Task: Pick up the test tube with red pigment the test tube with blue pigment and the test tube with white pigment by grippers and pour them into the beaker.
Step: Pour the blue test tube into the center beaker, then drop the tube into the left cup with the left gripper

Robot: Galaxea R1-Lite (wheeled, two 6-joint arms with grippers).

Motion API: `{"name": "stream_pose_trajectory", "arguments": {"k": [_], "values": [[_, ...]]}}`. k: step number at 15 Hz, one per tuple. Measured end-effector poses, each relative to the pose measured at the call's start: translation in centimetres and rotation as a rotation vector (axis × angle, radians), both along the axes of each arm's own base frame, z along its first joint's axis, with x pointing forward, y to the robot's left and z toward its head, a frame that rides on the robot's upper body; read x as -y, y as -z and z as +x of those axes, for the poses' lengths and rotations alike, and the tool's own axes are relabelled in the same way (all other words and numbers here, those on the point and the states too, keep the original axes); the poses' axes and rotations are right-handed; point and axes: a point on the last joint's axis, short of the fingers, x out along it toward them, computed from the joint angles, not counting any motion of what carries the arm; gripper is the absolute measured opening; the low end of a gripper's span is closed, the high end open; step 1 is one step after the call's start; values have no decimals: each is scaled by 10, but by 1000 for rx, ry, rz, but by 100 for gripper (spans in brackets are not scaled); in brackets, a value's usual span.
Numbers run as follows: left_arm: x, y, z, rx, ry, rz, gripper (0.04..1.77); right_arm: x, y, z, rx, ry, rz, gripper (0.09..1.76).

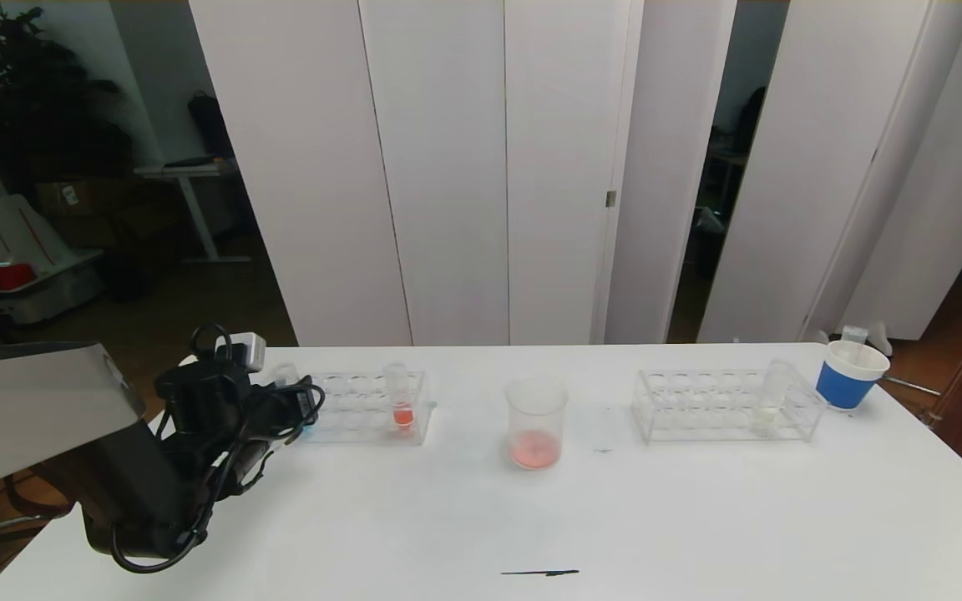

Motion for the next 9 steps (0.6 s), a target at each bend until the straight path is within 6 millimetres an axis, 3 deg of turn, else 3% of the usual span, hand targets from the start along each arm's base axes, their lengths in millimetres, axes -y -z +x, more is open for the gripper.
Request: {"name": "stream_pose_trajectory", "arguments": {"k": [9], "values": [[1, -10, -1, 23, 10, 22, 57, 0, 0, 0, 0, 0, 0, 175]]}}
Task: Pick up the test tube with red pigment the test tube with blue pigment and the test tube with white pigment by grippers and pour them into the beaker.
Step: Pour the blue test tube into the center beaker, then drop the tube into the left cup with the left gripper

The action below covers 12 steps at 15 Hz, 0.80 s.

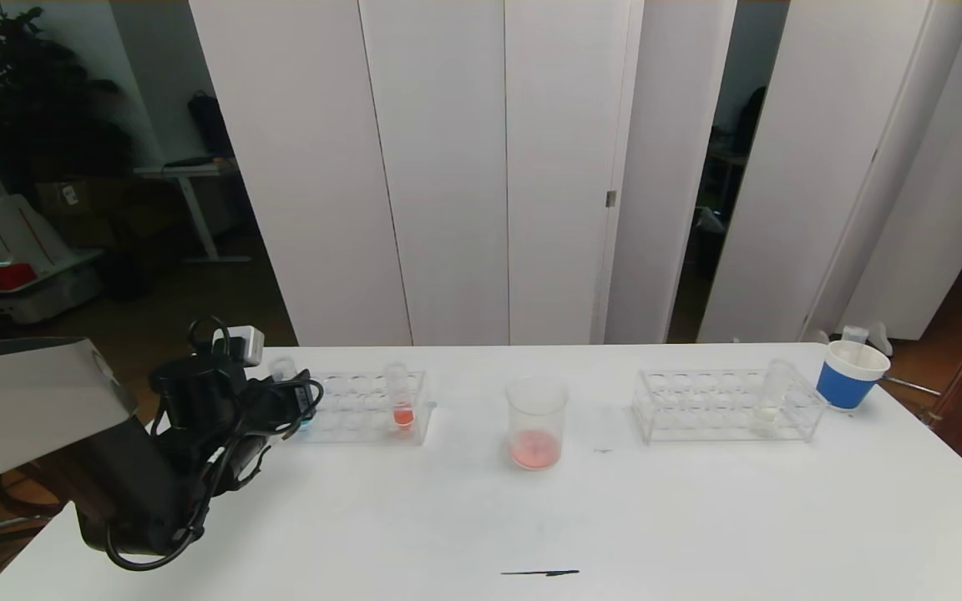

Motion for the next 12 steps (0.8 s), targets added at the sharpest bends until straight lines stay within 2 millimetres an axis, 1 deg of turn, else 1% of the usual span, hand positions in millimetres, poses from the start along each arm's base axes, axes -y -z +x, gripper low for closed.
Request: {"name": "stream_pose_trajectory", "arguments": {"k": [3, 6, 12], "values": [[1, -9, -2, 22, 5, 10, 57, 0, 0, 0, 0, 0, 0, 175], [2, -24, -5, 54, 16, 40, 57, 0, 0, 0, 0, 0, 0, 175], [3, -73, -20, 159, 40, 108, 57, 0, 0, 0, 0, 0, 0, 175]]}}
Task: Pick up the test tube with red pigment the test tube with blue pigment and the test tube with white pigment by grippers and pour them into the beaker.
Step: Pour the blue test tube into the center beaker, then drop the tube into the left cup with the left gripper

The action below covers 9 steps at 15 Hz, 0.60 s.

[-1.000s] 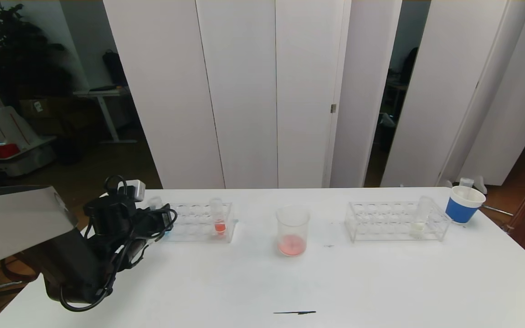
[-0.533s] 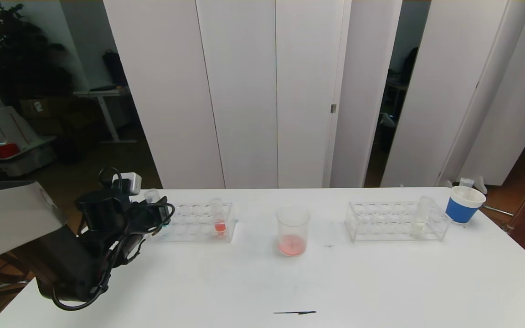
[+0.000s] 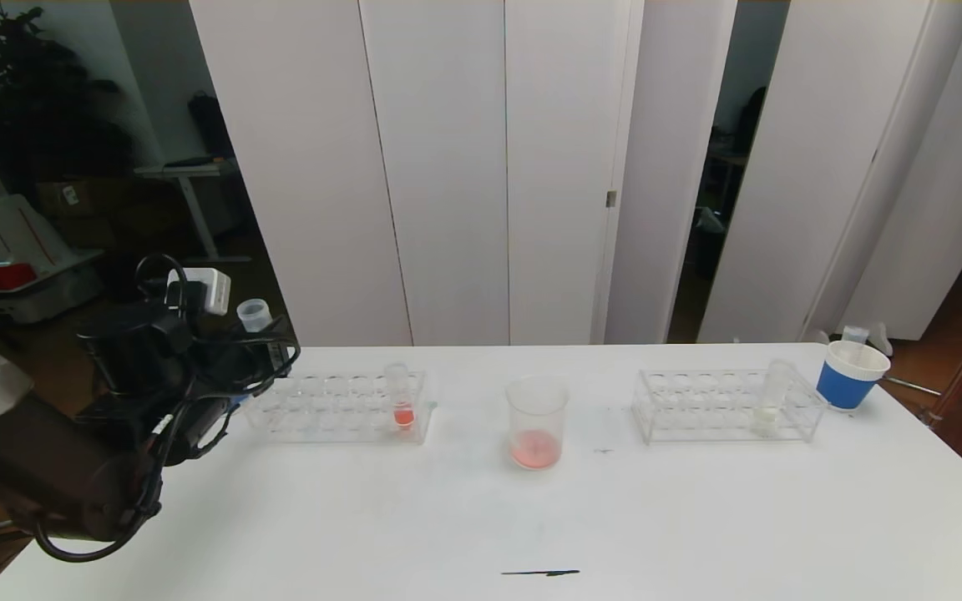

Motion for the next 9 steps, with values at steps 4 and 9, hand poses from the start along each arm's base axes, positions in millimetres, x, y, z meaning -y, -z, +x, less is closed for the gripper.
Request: {"name": "stream_pose_trajectory", "arguments": {"k": [4, 9], "values": [[1, -35, -21, -46, 85, -2, 57, 0, 0, 0, 0, 0, 0, 175], [8, -92, -39, -137, 372, -38, 57, 0, 0, 0, 0, 0, 0, 175]]}}
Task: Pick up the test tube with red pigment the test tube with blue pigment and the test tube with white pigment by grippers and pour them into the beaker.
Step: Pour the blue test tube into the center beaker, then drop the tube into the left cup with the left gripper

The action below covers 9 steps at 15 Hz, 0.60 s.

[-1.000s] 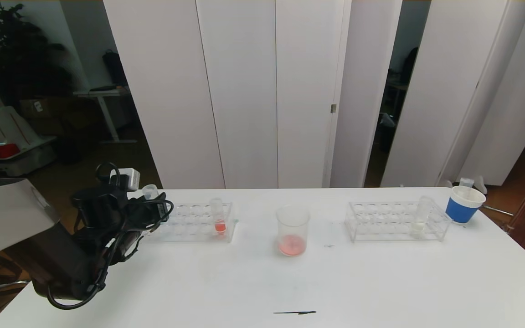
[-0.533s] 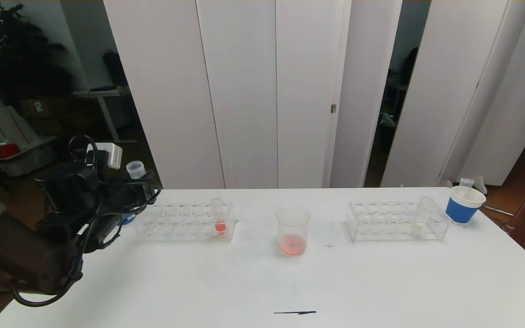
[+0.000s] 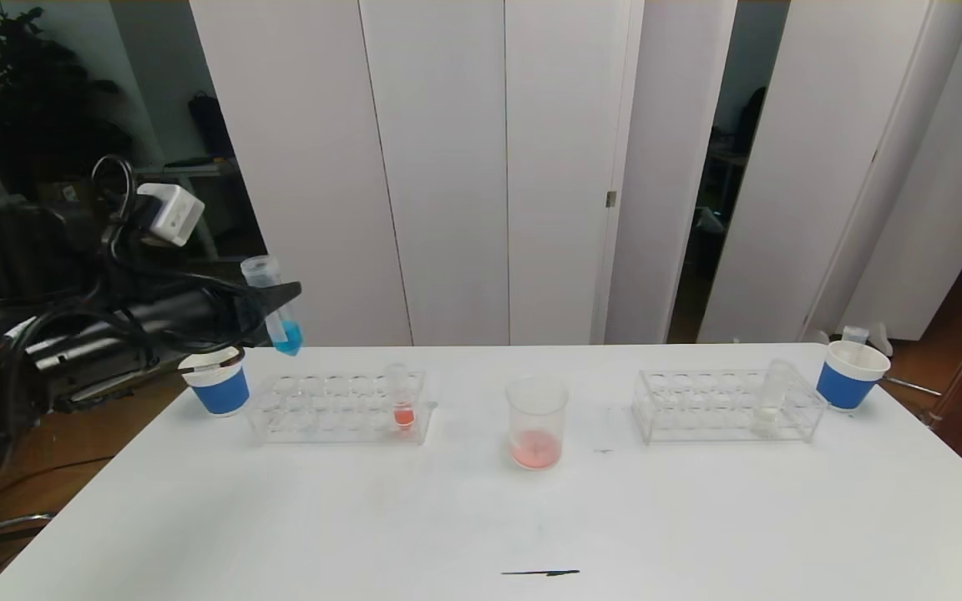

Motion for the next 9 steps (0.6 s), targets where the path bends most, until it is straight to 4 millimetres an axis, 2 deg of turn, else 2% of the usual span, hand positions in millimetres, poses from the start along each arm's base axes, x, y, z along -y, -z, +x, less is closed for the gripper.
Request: {"name": "stream_pose_trajectory", "arguments": {"k": [2, 4, 9], "values": [[11, -22, -5, 13, 161, -16, 57, 0, 0, 0, 0, 0, 0, 175], [28, -33, -6, 52, 280, 1, 57, 0, 0, 0, 0, 0, 0, 175], [74, -21, 8, 82, 454, 96, 57, 0, 0, 0, 0, 0, 0, 175]]}}
